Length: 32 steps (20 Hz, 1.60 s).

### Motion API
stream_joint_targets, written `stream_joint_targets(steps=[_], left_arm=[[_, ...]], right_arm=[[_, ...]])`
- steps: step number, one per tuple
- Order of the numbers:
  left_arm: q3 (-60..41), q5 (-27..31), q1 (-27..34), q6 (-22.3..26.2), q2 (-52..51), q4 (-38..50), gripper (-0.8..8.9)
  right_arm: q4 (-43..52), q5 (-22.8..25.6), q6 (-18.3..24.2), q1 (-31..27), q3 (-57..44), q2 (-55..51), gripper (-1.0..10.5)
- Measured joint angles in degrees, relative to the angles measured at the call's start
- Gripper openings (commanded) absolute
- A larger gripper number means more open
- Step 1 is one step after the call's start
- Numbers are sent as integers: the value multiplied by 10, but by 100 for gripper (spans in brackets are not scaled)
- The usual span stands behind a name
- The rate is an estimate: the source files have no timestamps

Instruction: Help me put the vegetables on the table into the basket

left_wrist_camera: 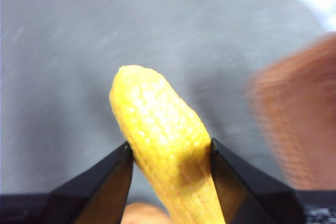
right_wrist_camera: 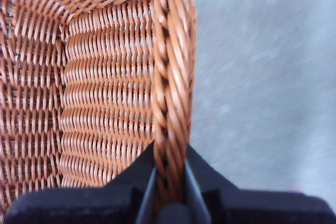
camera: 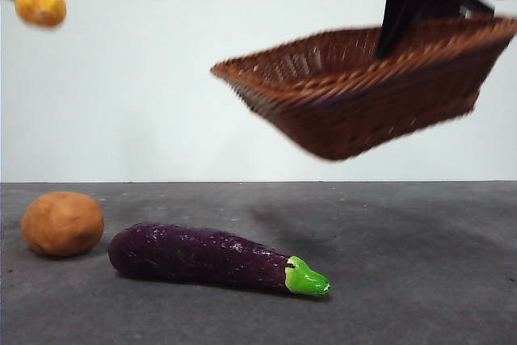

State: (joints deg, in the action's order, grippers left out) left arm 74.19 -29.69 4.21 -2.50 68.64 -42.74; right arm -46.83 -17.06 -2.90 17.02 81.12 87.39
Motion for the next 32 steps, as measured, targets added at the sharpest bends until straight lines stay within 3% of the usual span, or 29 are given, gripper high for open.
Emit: stream_joint_targets(steps=[4,7,10,15,17,22,23,25,26,32], left_arm=[[-82,-36,-70,4,-123,1,-7],[-137,-33,-156,-33,-141,31,-6],[-141,-24,-250,-80,-108,106,-7],[-141,61,-388,-118,6,168,-7],[-141,97,-414,-127,61,199,-7],[-141,103,-419,-165,136,225,10],[-141,103,-419,-170,137,225,97],[-141,102,-419,-177,137,225,448],[-141,102,-419,-177,137,225,492],[-126,101,-419,-186,132,202,491]], right_arm=[[53,-40,-46,5,-67,2,-11],[73,-40,-66,25,-70,2,-11],[106,-40,-94,64,-70,2,-11],[120,-27,-121,89,-70,2,-11],[111,-23,-123,87,-70,2,-11],[106,-16,-121,88,-70,2,-11],[105,-14,-118,88,-70,2,-11],[105,-9,-115,88,-70,2,-11],[102,-4,-113,88,-70,2,-11],[91,9,-104,88,-70,2,-11]])
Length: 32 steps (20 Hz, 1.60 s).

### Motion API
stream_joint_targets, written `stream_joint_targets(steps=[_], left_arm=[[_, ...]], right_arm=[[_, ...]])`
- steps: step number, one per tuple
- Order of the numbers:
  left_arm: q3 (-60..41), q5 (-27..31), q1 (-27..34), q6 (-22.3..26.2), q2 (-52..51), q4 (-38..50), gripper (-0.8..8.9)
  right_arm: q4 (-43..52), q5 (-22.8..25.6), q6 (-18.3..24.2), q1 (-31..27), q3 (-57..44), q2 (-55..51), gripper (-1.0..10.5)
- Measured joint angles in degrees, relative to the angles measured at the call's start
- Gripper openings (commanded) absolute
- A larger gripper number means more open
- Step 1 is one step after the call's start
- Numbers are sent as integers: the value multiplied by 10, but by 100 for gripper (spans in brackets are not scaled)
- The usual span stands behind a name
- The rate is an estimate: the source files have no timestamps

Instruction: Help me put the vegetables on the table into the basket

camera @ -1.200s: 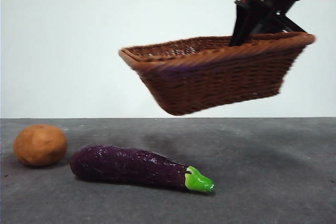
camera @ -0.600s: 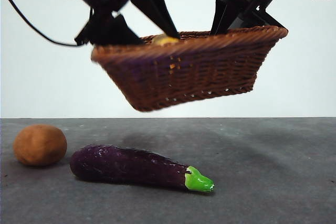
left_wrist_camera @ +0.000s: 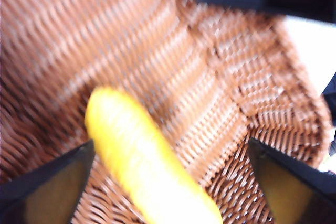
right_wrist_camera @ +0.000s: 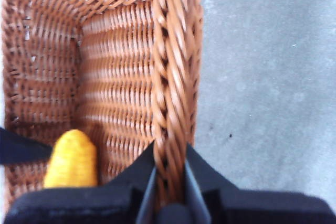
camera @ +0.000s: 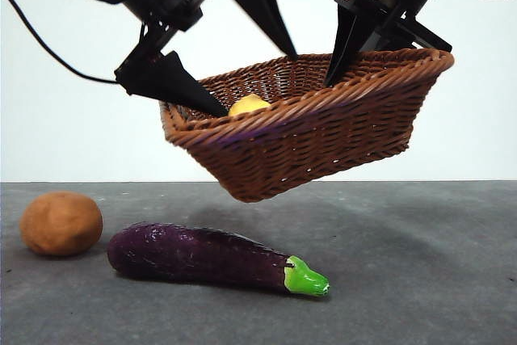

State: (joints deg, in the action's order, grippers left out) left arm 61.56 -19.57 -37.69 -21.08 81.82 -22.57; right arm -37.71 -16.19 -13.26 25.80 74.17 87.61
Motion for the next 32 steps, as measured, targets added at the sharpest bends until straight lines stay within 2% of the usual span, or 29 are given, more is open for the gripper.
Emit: stream_joint_targets(steps=[4,7,10,13,17,21,26,32], left_arm=[[47,16,7,0,-41,-56,491],[77,94,31,2,-86,-134,491],[78,147,73,3,-127,-230,492],[78,203,110,-5,-118,-321,494],[78,209,159,-58,-71,-323,494],[78,195,194,-147,15,-342,495],[78,182,195,-215,115,-330,495],[78,167,196,-236,179,-271,495]], right_arm=[[0,9,13,-10,0,0,-11],[0,4,28,-47,0,0,-11],[5,-43,39,-102,0,0,-11],[8,-76,54,-155,0,0,-11],[8,-114,79,-182,0,0,-11],[8,-163,103,-181,0,0,-11],[-2,-169,116,-181,0,0,-11],[-8,-169,130,-181,0,0,-11]])
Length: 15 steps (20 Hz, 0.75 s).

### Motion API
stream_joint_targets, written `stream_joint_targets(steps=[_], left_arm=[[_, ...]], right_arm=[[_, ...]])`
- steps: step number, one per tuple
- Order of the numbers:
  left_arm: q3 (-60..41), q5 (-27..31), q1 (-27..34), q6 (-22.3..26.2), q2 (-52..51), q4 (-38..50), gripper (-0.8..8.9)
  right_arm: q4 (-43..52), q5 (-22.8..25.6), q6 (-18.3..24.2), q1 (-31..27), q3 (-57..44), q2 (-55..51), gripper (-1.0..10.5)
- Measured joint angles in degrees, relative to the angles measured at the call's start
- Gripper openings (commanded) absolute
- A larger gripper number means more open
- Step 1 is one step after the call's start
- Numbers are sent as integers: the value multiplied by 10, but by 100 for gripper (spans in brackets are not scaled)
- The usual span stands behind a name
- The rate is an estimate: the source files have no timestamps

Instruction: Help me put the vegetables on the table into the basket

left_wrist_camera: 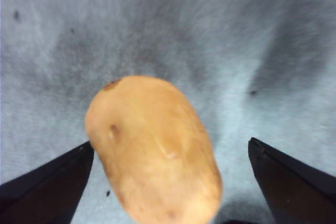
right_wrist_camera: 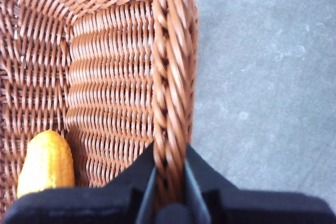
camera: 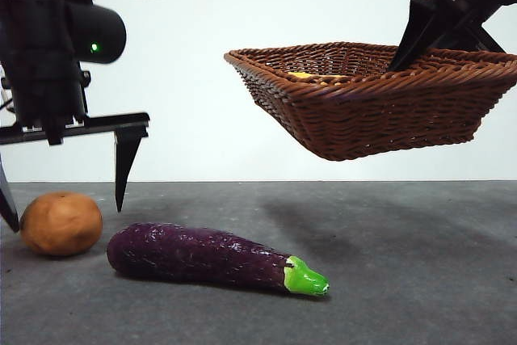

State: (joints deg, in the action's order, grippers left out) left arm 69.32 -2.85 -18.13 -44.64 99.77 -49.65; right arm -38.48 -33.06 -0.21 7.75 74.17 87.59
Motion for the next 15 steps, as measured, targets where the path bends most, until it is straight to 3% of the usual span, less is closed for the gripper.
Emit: stream_joint_targets(steps=[2,3,5,9,12,15], left_arm=[[0,-4,0,0,19,1,488],[0,-4,0,0,23,2,379],[0,-6,0,7,22,14,-5],[0,-8,0,63,22,13,-8],[0,-7,1,144,10,21,-8],[0,-19,7,229,-71,69,-8]], right_arm=[[0,0,2,0,0,0,-11],[0,0,2,0,0,0,-11],[2,0,2,0,0,0,-11],[-4,4,2,0,0,0,-11],[-23,40,3,0,0,0,-11],[-33,53,-3,0,0,0,-11]])
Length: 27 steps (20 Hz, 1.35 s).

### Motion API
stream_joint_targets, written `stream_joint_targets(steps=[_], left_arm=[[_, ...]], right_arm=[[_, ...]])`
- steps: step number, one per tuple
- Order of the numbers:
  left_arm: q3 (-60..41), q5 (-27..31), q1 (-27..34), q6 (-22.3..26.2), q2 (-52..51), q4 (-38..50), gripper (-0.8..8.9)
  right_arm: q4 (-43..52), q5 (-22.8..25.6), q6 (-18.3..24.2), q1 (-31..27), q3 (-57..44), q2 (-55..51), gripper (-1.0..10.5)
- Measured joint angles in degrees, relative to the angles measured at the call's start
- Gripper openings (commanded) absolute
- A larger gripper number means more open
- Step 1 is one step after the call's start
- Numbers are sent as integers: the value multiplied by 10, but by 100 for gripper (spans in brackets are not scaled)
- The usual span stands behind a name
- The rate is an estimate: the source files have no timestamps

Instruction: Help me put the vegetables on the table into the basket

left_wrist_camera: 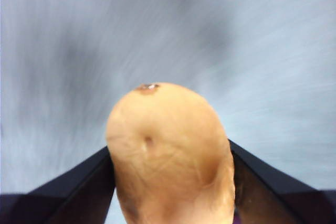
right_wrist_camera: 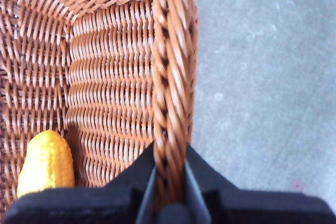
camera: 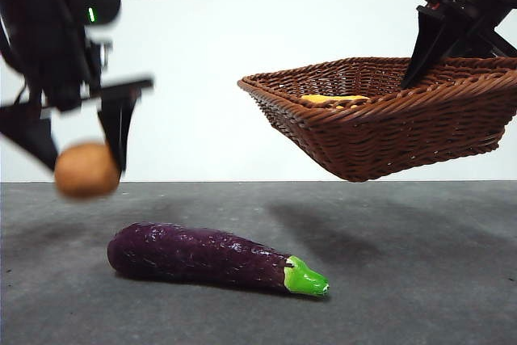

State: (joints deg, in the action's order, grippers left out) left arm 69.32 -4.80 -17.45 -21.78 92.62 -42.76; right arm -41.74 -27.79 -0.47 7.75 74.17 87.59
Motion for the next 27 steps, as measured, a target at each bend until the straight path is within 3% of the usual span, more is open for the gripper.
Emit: stream_joint_targets(steps=[5,8,11,13,20,24,25,27], left_arm=[[0,-105,-6,75,-192,40,-8],[1,-160,-79,72,-250,94,-8],[1,-110,-199,67,-229,123,-8],[1,-104,-247,61,-199,155,-8],[1,-99,-270,40,-49,202,-8],[1,-104,-270,16,-16,224,8],[1,-104,-270,15,-16,213,122],[1,-104,-270,11,-16,193,471]], right_arm=[[15,34,-48,12,0,0,-11],[28,64,-79,58,0,0,-11],[47,85,-106,112,0,4,-11],[50,85,-120,130,0,4,-11],[45,88,-133,136,0,4,-11],[45,90,-132,147,0,4,-11],[45,90,-130,148,0,4,-11],[44,90,-130,148,-1,5,-11]])
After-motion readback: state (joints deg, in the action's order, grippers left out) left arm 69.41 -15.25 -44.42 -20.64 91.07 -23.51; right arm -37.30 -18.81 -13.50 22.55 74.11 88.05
